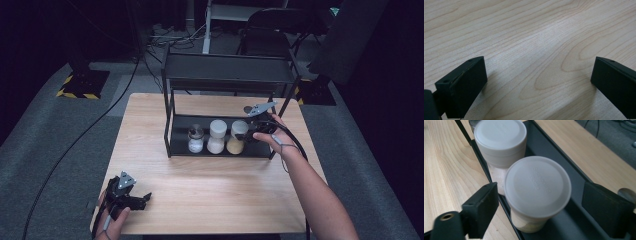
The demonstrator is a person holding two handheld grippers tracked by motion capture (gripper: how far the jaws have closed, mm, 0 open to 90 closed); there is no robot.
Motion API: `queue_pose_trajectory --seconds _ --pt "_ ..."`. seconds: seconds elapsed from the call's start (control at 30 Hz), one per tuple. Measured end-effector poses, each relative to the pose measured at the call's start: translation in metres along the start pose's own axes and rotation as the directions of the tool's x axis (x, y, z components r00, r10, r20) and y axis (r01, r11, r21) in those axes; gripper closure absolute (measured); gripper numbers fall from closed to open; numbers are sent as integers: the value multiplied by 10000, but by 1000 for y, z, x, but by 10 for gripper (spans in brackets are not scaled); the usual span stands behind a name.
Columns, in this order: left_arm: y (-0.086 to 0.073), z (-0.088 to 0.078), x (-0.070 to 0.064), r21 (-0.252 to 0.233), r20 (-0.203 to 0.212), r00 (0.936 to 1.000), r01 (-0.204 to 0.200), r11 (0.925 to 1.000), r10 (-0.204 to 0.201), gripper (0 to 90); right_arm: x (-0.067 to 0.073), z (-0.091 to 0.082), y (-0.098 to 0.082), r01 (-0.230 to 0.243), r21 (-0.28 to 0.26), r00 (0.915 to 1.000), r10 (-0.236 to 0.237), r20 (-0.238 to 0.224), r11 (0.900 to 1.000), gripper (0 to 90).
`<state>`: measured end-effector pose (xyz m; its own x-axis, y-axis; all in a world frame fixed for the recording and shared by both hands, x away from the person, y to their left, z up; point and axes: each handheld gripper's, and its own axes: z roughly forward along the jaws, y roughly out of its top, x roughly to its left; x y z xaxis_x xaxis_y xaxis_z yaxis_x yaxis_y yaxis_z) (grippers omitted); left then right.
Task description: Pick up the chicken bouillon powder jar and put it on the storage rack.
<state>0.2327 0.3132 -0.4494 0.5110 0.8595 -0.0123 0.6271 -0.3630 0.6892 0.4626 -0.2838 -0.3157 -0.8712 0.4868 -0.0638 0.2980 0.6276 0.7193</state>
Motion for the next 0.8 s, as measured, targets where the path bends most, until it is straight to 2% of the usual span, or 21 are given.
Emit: queue_pose_trajectory --seconds 0.43,0.8 --pt "1 0 0 18 -5 10000 4 10000 -4 3 17 -45 -12 382 -664 9991 -369 198 9971 68" --pt "1 0 0 23 -11 10000 10 10000 -10 3 30 -71 -26 590 -1047 9982 -594 -2 9927 67"
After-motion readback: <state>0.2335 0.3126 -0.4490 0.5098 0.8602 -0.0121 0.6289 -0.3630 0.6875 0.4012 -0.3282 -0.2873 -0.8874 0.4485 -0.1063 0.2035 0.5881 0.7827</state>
